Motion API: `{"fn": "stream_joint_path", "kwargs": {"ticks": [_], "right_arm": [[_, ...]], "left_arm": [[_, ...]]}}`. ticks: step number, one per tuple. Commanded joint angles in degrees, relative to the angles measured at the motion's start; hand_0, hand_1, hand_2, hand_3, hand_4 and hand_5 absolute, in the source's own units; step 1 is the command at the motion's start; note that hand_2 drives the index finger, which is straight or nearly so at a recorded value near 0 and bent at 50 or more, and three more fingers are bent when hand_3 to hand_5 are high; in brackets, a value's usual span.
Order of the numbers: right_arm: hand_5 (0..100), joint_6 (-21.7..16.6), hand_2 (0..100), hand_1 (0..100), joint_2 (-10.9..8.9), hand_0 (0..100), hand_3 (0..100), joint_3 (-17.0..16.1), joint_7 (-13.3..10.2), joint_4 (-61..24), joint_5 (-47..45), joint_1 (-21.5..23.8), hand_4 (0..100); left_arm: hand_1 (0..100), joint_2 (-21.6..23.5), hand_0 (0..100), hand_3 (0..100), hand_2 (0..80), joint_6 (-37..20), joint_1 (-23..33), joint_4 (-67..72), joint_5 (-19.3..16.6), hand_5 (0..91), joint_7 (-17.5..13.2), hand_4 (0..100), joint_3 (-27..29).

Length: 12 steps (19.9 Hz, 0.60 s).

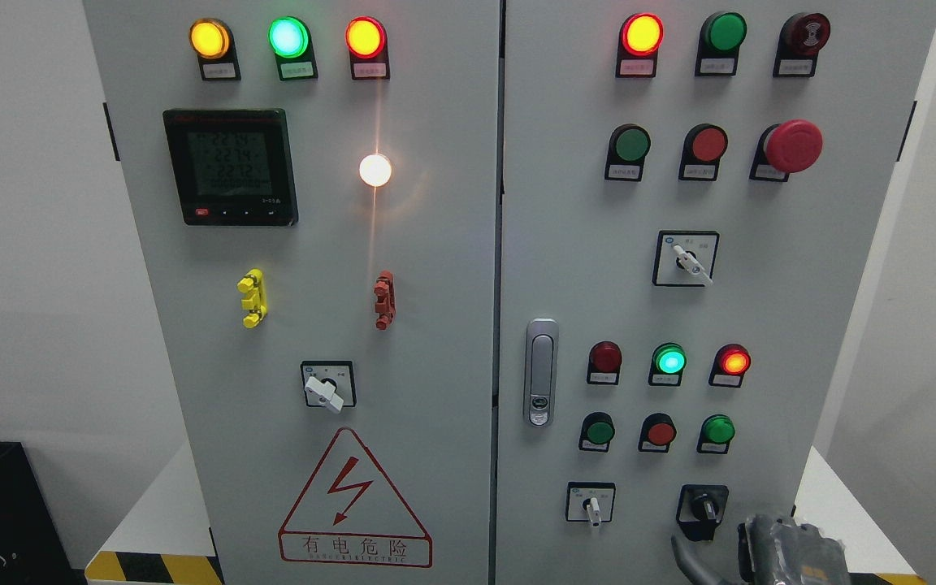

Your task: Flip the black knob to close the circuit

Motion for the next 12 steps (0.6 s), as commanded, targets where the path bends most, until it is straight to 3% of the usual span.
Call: {"fn": "stream_joint_path", "kwargs": {"ticks": [1, 4, 7, 8, 9, 11, 12], "right_arm": [[96, -0.4, 81, 7, 0.8, 0, 100, 2.2, -2.5, -5.5, -7.1, 3.7, 96], [88, 0.2, 73, 11, 0.8, 0, 100, 3.9, -5.5, -6.6, -15.8, 5.3, 91], [82, 1.5, 61, 14, 0.71, 0, 93, 4.0, -7.9, -6.8, -19.9, 7.6, 85], [80, 1.5, 54, 14, 0.71, 0, 84, 4.0, -8.5, -6.7, -21.4, 8.6, 81], [80, 1.3, 52, 14, 0.62, 0, 82, 4.2, -9.2, -6.8, -24.8, 9.6, 79], [63, 0.8, 37, 14, 0.53, 0, 55, 5.1, -11.1, -6.9, -34.3, 11.6, 59], [59, 0.4, 34, 14, 0.53, 0, 52, 5.7, -12.0, -7.1, -38.7, 12.6, 55]], "left_arm": [[56, 0.0, 12, 0, 0.0, 0.0, 0.0, 0.0, 0.0, 0.0, -0.3, 0, 0.0], [56, 0.0, 12, 0, 0.0, 0.0, 0.0, 0.0, 0.0, 0.0, -0.3, 0, 0.0], [56, 0.0, 12, 0, 0.0, 0.0, 0.0, 0.0, 0.0, 0.0, -0.3, 0, 0.0], [56, 0.0, 12, 0, 0.0, 0.0, 0.0, 0.0, 0.0, 0.0, -0.3, 0, 0.0], [56, 0.0, 12, 0, 0.0, 0.0, 0.0, 0.0, 0.0, 0.0, -0.2, 0, 0.0], [56, 0.0, 12, 0, 0.0, 0.0, 0.0, 0.0, 0.0, 0.0, -0.3, 0, 0.0], [56, 0.0, 12, 0, 0.0, 0.0, 0.0, 0.0, 0.0, 0.0, -0.3, 0, 0.0]]}}
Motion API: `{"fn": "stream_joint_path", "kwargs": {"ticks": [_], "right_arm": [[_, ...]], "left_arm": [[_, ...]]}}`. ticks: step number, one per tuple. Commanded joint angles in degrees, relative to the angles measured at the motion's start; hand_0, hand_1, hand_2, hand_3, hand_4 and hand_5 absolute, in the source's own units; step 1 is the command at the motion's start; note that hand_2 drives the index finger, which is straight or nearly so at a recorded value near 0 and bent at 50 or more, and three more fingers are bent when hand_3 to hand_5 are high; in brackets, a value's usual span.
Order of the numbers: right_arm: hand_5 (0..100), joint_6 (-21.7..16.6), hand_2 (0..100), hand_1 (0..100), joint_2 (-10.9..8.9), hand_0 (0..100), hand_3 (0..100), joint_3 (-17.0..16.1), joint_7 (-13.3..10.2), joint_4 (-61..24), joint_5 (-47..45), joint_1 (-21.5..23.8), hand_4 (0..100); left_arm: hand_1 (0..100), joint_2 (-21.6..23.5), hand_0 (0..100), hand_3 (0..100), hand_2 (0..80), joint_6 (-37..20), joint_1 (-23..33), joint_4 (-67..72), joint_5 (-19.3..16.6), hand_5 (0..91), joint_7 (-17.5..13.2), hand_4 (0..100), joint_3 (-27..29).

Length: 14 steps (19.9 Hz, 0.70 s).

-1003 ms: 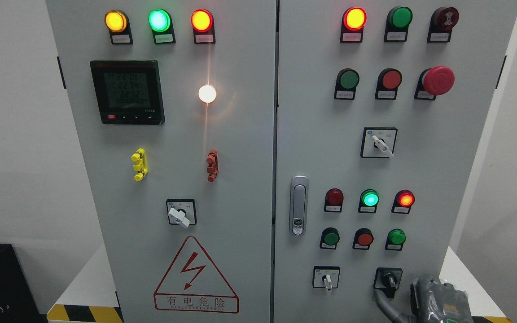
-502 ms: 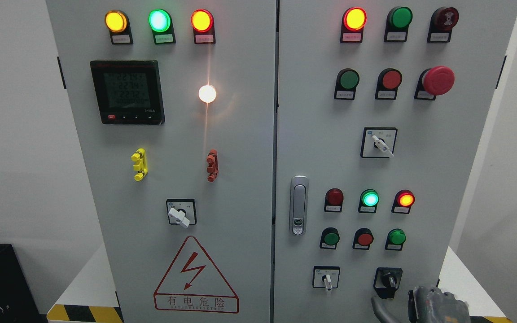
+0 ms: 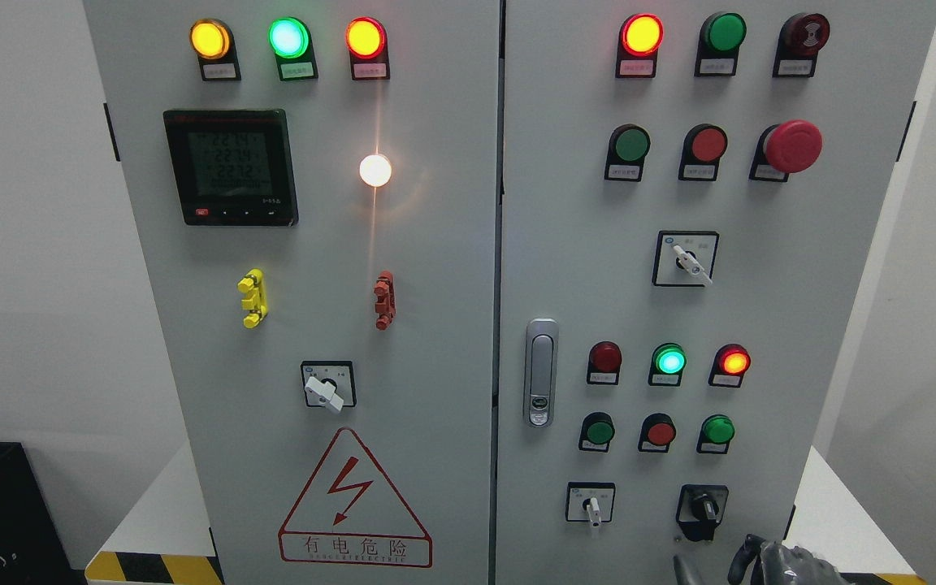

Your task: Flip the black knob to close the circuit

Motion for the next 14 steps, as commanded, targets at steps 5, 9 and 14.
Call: {"fn": "stream_joint_path", "kwargs": {"ticks": [5, 9, 14], "right_arm": [[28, -4.7, 14, 8, -0.1, 0, 26, 4.8, -4.5, -3.7, -33.8, 8.1, 26], [3, -4.7, 2, 2, -0.1, 0, 12, 5.8, -3.8, -6.0, -46.3, 9.5, 6], [0, -4.8, 0, 0, -0.1, 0, 0, 6.1, -3.7, -7.0, -54.0, 10.2, 0]], "left_arm": [[56, 0.0, 12, 0, 0.0, 0.0, 0.0, 0.0, 0.0, 0.0, 0.0, 0, -0.1], [56, 0.0, 12, 0, 0.0, 0.0, 0.0, 0.0, 0.0, 0.0, -0.1, 0, 0.0], [56, 0.0, 12, 0, 0.0, 0.0, 0.0, 0.0, 0.0, 0.0, -0.1, 0, 0.0]]}}
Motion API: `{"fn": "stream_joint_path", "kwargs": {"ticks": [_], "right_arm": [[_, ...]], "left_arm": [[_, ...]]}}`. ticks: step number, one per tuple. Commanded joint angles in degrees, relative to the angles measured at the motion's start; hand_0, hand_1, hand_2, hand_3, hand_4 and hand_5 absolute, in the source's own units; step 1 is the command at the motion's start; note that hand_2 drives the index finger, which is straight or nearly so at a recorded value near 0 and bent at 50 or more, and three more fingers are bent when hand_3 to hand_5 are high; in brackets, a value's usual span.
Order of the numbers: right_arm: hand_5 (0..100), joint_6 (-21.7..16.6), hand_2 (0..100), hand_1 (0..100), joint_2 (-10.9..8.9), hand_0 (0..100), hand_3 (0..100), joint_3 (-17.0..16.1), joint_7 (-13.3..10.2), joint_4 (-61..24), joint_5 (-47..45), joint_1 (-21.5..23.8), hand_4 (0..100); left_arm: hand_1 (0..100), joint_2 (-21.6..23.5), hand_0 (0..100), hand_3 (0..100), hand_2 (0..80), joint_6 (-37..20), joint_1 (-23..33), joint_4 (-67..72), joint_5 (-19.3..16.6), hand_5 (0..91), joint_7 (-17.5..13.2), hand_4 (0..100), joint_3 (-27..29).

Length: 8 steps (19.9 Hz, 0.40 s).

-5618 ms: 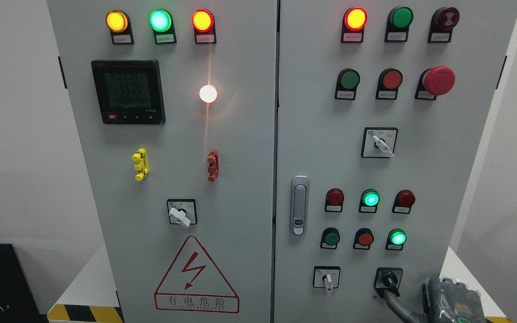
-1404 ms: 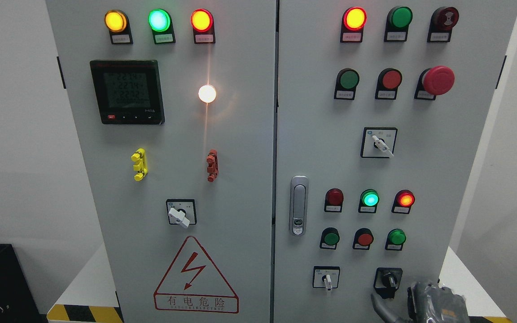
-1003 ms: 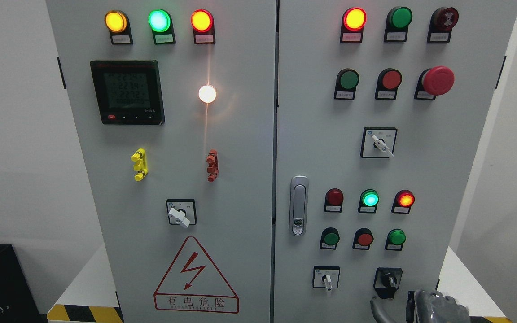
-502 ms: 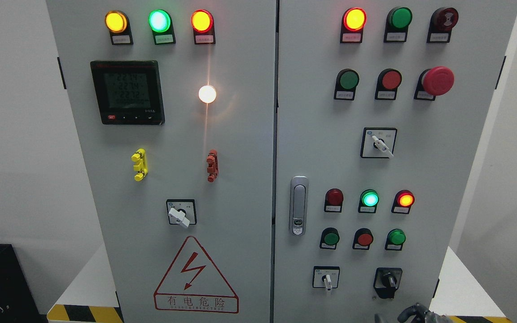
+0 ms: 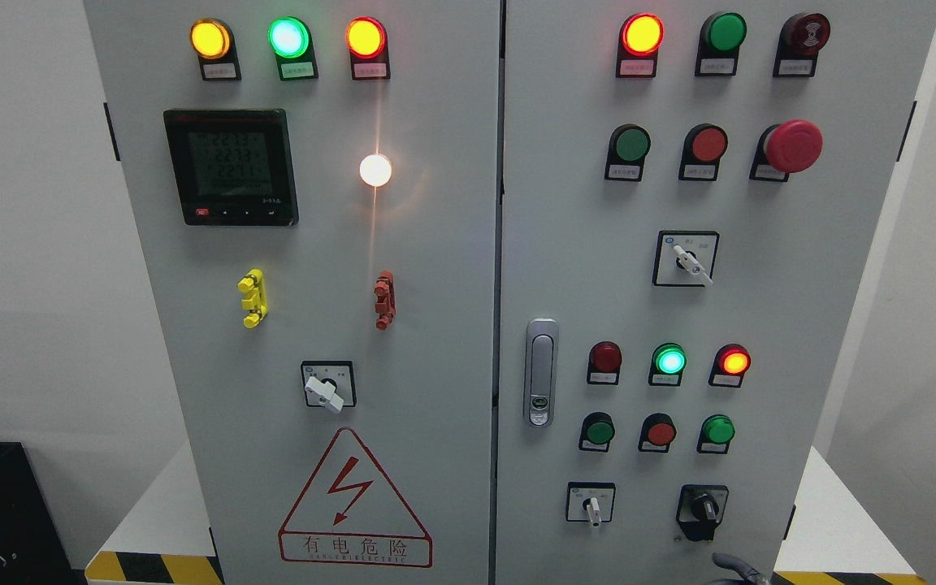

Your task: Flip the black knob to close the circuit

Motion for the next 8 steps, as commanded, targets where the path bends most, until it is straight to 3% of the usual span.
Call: {"fn": "stream_joint_path", "kwargs": {"ticks": [1, 8], "right_arm": [[0, -0.1, 0, 0, 0.04, 0, 0, 1.7, 0.5, -3.2, -11.8, 1.7, 0], [0, -0.1, 0, 0, 0.04, 0, 0, 2.3, 0.5, -4.7, -12.1, 2.7, 0]], "left_arm": [[56, 0.0, 12, 0, 0.0, 0.0, 0.0, 0.0, 0.0, 0.0, 0.0, 0, -0.1], [56, 0.0, 12, 0, 0.0, 0.0, 0.0, 0.0, 0.0, 0.0, 0.0, 0, -0.1]]}}
